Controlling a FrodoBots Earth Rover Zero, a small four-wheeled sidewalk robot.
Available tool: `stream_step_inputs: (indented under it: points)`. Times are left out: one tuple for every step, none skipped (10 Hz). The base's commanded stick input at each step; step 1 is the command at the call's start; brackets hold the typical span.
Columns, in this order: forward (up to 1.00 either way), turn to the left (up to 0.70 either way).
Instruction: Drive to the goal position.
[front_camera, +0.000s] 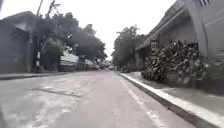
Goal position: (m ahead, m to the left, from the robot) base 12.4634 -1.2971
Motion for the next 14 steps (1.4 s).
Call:
stream_step_inputs:
  points:
    - [0.70, 0.00]
    - [0.70, 0.00]
    - [0.70, 0.00]
    - [0.70, 0.00]
    - [0.70, 0.00]
    - [0.70, 0.00]
    - [0.70, 0.00]
    - [0.70, 0.00]
    - [0.70, 0.00]
    - [0.70, 0.00]
    - [0.70, 0.00]
    - [0.70, 0.00]
    - [0.70, 0.00]
    - [0.70, 0.00]
